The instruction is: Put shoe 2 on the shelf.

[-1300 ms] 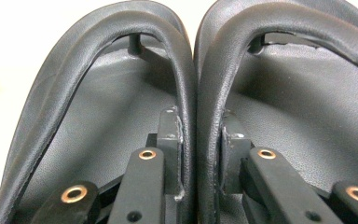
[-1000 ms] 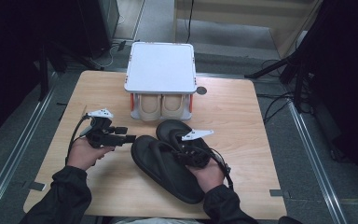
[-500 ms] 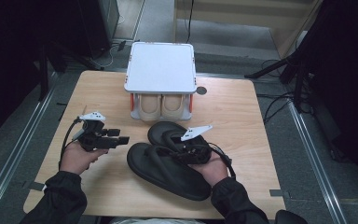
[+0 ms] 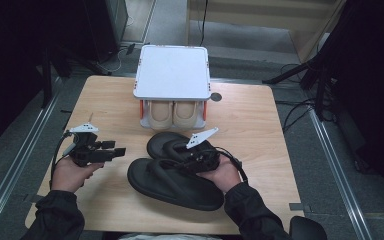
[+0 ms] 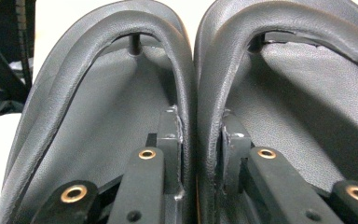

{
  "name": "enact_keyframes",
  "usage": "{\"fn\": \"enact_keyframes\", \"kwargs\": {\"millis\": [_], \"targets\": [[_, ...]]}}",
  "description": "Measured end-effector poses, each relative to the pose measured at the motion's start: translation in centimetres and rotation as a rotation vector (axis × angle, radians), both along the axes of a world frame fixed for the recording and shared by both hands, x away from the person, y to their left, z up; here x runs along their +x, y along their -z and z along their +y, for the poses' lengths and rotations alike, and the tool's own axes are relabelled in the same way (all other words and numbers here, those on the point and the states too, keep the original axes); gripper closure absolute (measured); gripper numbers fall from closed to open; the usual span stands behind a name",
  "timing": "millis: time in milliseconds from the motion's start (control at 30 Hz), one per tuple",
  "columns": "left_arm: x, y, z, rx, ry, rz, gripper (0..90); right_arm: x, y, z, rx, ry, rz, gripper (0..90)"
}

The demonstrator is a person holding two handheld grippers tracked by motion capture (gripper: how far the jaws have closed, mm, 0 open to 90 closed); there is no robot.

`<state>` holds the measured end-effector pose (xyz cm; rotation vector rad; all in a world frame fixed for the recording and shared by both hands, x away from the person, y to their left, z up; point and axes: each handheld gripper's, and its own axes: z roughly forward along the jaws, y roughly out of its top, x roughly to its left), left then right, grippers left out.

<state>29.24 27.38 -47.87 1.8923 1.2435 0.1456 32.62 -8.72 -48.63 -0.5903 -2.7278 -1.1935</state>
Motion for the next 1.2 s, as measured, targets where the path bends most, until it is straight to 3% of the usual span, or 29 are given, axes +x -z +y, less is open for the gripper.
{"fn": "enact_keyframes", "kwargs": {"millis": [33,267,467,533,600,633,800,933,1200], "targets": [[-0.2,0.1,0.4,0.004,-0.013,0.002,38.1,0.4,-0.1,0.3,0.001,-0.025,0.005,75.6],[-0.7,0.2,0.8,0.01,-0.034,0.007,38.1,1.1,-1.4,1.0,0.002,-0.065,-0.007,75.6],[-0.9,0.3,1.2,0.011,-0.046,0.008,38.1,2.2,-3.6,1.5,0.007,-0.109,0.004,75.5],[-0.9,0.3,1.2,0.011,-0.051,0.004,38.1,2.5,-4.8,1.6,0.008,-0.137,-0.016,75.5],[-0.9,0.3,1.2,0.007,-0.051,0.004,38.1,2.6,-5.2,1.7,0.004,-0.139,-0.022,75.5],[-0.9,0.3,1.2,0.008,-0.055,0.002,38.1,2.6,-6.2,1.6,0.002,-0.141,-0.041,75.5],[-0.9,0.4,1.2,0.011,-0.049,0.007,38.0,2.7,-8.3,1.4,0.039,-0.162,-0.041,75.5],[-0.9,0.4,1.1,0.012,-0.049,0.007,38.0,2.9,-9.7,1.4,0.034,-0.169,-0.059,75.5],[-0.9,0.6,1.0,0.015,-0.043,0.021,37.9,3.7,-11.8,1.4,0.025,-0.178,-0.052,75.5]]}}
